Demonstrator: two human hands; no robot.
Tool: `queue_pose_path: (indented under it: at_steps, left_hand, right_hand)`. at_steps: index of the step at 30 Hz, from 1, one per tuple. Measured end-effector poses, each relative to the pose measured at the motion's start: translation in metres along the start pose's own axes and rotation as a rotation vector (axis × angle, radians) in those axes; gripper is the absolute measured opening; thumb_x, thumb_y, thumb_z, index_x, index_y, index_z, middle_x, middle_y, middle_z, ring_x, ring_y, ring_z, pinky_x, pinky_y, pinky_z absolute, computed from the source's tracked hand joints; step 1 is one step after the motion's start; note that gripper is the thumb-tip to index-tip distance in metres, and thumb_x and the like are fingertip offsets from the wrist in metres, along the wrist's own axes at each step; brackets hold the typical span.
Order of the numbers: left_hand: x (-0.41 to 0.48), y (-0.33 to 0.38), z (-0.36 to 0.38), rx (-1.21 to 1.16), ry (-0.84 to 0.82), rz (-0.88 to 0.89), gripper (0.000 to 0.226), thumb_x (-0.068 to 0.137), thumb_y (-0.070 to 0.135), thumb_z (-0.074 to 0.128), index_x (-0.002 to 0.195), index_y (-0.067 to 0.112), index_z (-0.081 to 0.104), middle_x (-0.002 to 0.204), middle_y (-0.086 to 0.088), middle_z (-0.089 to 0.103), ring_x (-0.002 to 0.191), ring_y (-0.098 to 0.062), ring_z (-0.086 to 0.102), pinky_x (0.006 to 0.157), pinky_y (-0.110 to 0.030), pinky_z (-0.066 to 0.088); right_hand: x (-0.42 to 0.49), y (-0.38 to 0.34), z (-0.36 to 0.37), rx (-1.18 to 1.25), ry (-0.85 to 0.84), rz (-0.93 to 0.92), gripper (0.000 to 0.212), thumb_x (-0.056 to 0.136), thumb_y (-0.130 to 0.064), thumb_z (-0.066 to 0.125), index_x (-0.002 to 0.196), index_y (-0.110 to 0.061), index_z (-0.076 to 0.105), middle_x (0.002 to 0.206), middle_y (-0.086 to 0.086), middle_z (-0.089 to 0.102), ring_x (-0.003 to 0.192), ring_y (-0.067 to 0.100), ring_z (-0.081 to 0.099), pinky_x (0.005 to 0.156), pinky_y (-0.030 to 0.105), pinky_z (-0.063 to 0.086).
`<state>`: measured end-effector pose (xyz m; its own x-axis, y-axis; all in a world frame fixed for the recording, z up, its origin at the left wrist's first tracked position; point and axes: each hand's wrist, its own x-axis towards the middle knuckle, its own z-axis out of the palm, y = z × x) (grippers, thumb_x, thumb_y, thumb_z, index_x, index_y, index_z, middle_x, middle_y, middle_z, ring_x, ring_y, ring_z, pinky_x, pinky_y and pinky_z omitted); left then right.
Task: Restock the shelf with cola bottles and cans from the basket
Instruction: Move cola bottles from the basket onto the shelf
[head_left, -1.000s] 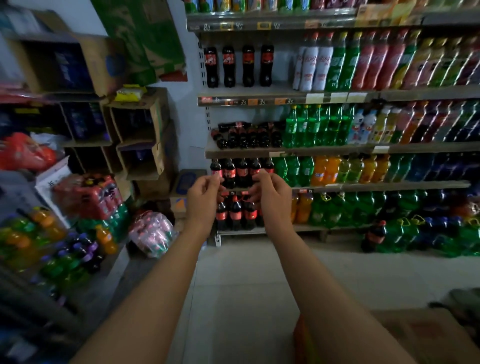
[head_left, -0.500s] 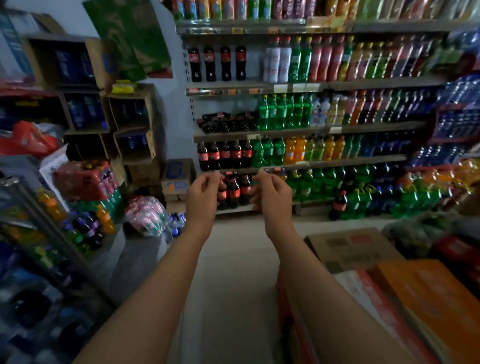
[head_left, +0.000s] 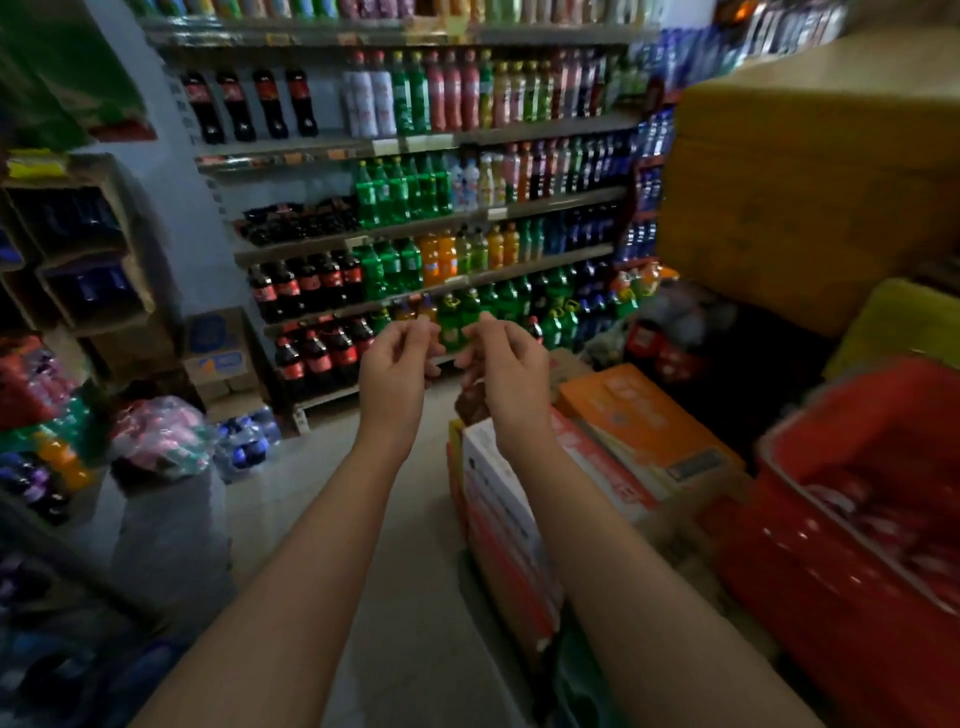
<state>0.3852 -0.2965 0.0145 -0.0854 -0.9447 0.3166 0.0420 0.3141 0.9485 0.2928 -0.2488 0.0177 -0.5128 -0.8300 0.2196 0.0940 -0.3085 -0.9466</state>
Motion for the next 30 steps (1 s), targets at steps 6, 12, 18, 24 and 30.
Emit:
queue_pose_path:
  at_steps: [6, 12, 18, 24, 30]
  left_hand:
    - [-0.052, 0.041, 0.087, -0.081, -0.137, 0.029, 0.027, 0.099, 0.034, 0.049, 0.096, 0.013, 0.065, 0.085, -0.003, 0.065, 0.076, -0.011, 0.062, 0.069, -0.028, 0.051]
    - [-0.109, 0.095, 0.201, -0.126, -0.327, 0.068, 0.024, 0.099, 0.038, 0.047, 0.09, 0.024, 0.065, 0.089, -0.001, 0.068, 0.081, -0.009, 0.065, 0.07, -0.023, 0.053]
    - [-0.157, 0.114, 0.31, -0.117, -0.609, 0.103, 0.036, 0.097, 0.044, 0.049, 0.096, 0.013, 0.067, 0.08, -0.001, 0.064, 0.073, -0.014, 0.062, 0.068, -0.031, 0.05]
    - [-0.206, 0.101, 0.405, -0.058, -0.97, 0.048, 0.034, 0.088, 0.053, 0.056, 0.078, 0.022, 0.066, 0.08, 0.003, 0.065, 0.079, -0.016, 0.06, 0.077, -0.038, 0.047]
    - [-0.248, 0.086, 0.467, 0.083, -1.285, -0.034, 0.042, 0.093, 0.051, 0.051, 0.098, 0.014, 0.069, 0.092, 0.002, 0.066, 0.083, -0.012, 0.06, 0.074, -0.03, 0.046]
  right_hand:
    - [-0.032, -0.057, -0.079, -0.001, 0.114, -0.104, 0.033, 0.1, -0.026, 0.051, 0.079, -0.003, 0.063, 0.063, 0.008, 0.057, 0.057, 0.019, 0.054, 0.057, 0.033, 0.046]
    - [-0.059, -0.127, -0.195, -0.072, 0.287, -0.213, 0.034, 0.099, -0.03, 0.051, 0.084, -0.003, 0.065, 0.07, 0.009, 0.061, 0.063, 0.02, 0.057, 0.057, 0.033, 0.047]
    - [-0.091, -0.17, -0.338, -0.237, 0.544, -0.247, 0.039, 0.099, -0.037, 0.05, 0.087, -0.004, 0.066, 0.072, 0.018, 0.061, 0.06, 0.024, 0.057, 0.052, 0.032, 0.045]
    - [-0.129, -0.182, -0.442, -0.318, 0.794, -0.19, 0.037, 0.099, -0.036, 0.052, 0.087, -0.004, 0.066, 0.063, 0.001, 0.061, 0.052, 0.013, 0.055, 0.046, 0.026, 0.043]
    - [-0.156, -0.167, -0.509, -0.303, 1.032, -0.122, 0.03, 0.096, -0.036, 0.056, 0.081, -0.011, 0.066, 0.065, 0.005, 0.061, 0.051, 0.014, 0.055, 0.049, 0.027, 0.047]
